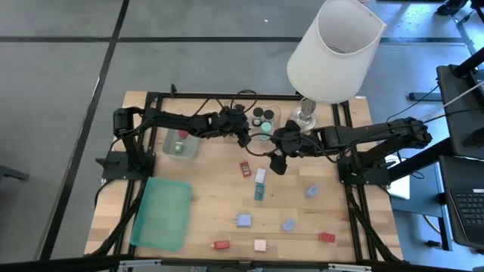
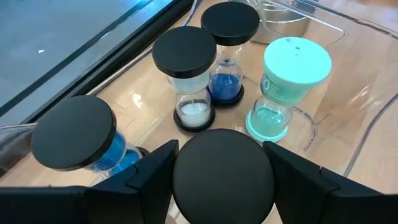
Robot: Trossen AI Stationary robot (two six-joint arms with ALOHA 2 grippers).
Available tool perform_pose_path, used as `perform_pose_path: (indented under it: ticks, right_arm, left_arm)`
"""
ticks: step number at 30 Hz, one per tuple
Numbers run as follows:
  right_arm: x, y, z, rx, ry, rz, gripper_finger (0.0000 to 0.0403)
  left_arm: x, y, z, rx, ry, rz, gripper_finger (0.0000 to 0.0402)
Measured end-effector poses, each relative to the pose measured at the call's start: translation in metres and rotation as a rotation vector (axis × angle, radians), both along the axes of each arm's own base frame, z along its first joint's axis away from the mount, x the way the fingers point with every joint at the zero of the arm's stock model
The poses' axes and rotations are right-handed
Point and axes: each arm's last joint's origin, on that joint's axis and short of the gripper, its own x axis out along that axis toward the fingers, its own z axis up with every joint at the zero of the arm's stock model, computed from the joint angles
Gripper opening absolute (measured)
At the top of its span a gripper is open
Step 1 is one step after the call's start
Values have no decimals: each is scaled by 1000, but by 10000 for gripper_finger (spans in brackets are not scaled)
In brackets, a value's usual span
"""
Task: Pick & Place Office items
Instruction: Put the orange hourglass into the transparent bin, then put the red digital clock into the green bin
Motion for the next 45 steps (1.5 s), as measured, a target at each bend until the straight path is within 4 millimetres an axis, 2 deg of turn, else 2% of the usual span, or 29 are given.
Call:
perform_pose_path:
  ticks: [26,36,40,45]
  right_arm:
    - [0,0,0,0,0,0,293]
    - [0,0,0,0,0,0,293]
    - [0,0,0,0,0,0,293]
    - [0,0,0,6,1,5,293]
  left_arm:
    - [0,-1,0,-6,7,-33,228]
    - [0,0,0,6,-3,-9,276]
    - [-1,3,12,126,-6,31,288]
    - [-11,-1,46,217,-52,-19,290]
